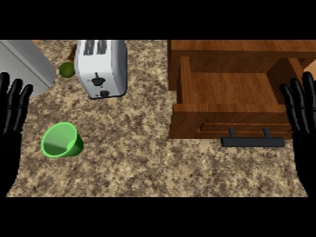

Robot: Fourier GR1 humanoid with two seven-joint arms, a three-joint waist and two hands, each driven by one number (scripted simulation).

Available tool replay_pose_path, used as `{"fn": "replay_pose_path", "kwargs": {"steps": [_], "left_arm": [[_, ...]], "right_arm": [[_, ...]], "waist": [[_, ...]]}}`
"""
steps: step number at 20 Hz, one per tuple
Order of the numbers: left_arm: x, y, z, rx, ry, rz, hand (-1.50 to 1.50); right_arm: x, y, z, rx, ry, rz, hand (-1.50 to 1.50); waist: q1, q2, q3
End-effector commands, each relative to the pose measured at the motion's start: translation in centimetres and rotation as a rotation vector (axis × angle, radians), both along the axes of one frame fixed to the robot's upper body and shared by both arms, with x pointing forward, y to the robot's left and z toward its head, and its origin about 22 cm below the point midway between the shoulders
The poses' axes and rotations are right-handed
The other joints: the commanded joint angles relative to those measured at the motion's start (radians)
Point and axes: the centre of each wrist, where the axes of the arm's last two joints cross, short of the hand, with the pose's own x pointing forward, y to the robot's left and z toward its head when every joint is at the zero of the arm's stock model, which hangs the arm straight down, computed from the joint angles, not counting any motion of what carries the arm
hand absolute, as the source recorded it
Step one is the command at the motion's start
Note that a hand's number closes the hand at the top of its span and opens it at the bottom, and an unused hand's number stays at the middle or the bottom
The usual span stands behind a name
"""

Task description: Pick up the cup, place it into the drawer and close the drawer

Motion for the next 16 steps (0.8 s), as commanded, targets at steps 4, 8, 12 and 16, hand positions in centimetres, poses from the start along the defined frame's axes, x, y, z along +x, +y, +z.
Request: {"fn": "replay_pose_path", "kwargs": {"steps": [4, 8, 12, 16], "left_arm": [[-0.8, 4.7, 0.6, -0.007, -0.028, -0.257, -1.50], [0.3, 7.4, -3.2, -0.209, 0.201, -0.306, -1.50], [1.0, 11.6, -4.4, -0.236, 0.239, -0.326, -1.50], [2.0, 13.2, -5.7, -0.224, 0.276, -0.300, -1.50]], "right_arm": [[-0.1, -0.8, 2.0, -0.013, -0.055, -0.008, -1.50], [0.5, -0.2, 0.0, -0.083, 0.117, 0.095, -1.50], [2.6, -0.6, 0.4, -0.073, 0.141, 0.091, -1.50], [3.6, -1.1, -0.5, -0.064, 0.131, 0.101, -1.50]], "waist": [[0.005, 0.022, 0.021], [0.004, 0.029, 0.020], [0.005, 0.027, 0.021], [0.001, 0.024, 0.022]]}}
